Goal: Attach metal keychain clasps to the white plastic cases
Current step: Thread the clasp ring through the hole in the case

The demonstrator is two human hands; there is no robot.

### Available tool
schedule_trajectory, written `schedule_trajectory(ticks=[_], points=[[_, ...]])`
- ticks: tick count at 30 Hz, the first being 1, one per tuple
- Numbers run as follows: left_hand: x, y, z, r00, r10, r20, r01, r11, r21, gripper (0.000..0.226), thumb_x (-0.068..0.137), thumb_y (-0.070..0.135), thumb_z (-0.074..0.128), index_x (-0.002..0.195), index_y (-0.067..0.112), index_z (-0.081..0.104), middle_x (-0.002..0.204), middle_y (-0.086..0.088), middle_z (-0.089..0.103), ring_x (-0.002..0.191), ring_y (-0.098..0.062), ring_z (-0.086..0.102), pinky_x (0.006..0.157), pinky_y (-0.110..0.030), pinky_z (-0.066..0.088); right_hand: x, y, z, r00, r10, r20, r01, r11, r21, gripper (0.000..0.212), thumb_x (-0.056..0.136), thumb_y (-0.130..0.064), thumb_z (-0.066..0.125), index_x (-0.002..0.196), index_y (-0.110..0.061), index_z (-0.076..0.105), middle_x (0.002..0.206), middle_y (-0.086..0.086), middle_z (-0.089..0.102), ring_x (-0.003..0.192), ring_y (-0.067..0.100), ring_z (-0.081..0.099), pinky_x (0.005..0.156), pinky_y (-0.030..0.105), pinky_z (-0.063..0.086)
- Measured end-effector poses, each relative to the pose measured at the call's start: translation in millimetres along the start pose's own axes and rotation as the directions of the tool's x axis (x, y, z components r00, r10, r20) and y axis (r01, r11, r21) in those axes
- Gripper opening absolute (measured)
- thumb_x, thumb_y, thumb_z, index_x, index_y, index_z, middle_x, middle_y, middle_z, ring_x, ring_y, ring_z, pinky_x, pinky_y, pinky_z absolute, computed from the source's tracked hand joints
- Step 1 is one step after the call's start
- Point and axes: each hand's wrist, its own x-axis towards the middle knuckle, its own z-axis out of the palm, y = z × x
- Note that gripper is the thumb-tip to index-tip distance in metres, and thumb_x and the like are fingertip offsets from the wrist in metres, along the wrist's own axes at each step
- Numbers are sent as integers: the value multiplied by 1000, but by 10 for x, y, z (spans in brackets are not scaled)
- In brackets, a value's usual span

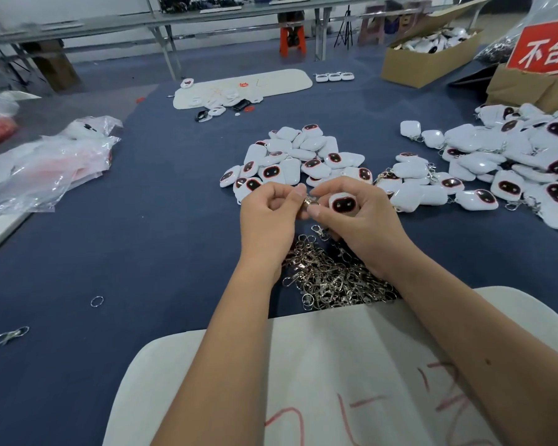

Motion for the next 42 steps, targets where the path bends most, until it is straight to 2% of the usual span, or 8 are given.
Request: schedule_trajectory(ticks=[6,11,14,17,23,30,38,42], points=[[-15,4,13,999,25,40,-29,995,97,19,96,25,71,78,22,68,89,-17,72,73,-13,60,72,-32,50,4,-7,-10,997,46,-57,-43,998,44,11,92,-7,77,85,-15,76,64,4,63,60,16,56,53,29,50],[-5,10,30,999,-2,41,1,1000,27,15,104,20,60,90,15,65,77,6,73,62,-5,60,59,-20,50,10,-12,-8,990,69,-120,-59,995,86,10,95,-3,71,88,-11,75,60,-2,59,54,10,53,52,24,49],[-21,19,17,992,29,123,-29,1000,3,4,99,20,67,102,22,69,93,1,76,76,-15,71,64,-23,56,16,-12,-11,991,84,-101,-73,991,115,13,97,-2,68,91,-10,76,60,1,58,55,12,50,52,25,47],[-39,-3,45,978,57,202,-62,998,17,18,91,10,76,107,18,73,94,-7,77,82,-25,75,75,-32,62,19,-3,-22,990,101,-95,-85,983,161,13,97,1,66,95,-8,75,61,2,60,58,14,52,53,27,47],[-19,-21,32,995,34,96,-34,999,-5,12,89,0,75,88,12,76,72,-5,73,64,-14,68,66,-25,57,36,22,-41,983,106,-153,-79,982,170,15,93,-1,72,103,-12,72,67,-7,65,60,9,59,57,27,51],[-32,9,82,1000,8,19,-7,996,-85,11,93,3,72,87,12,72,73,-1,70,65,-11,65,63,-21,54,42,16,-40,981,113,-158,-79,976,205,18,93,-1,72,103,-15,69,69,-5,64,61,11,59,54,25,50],[-22,-4,94,995,10,-96,-16,998,-65,8,90,4,74,84,5,70,79,-9,70,72,-11,66,62,-20,55,54,20,-49,995,85,-43,-73,970,234,54,87,26,50,122,-14,52,109,7,71,99,19,71,80,29,57],[-8,-12,85,990,-11,-144,2,998,-61,10,89,7,75,81,7,68,83,-16,72,73,-17,71,63,-29,59,48,15,-38,999,44,-4,-41,964,262,45,90,26,55,122,-6,50,116,16,74,107,27,75,94,34,60]])
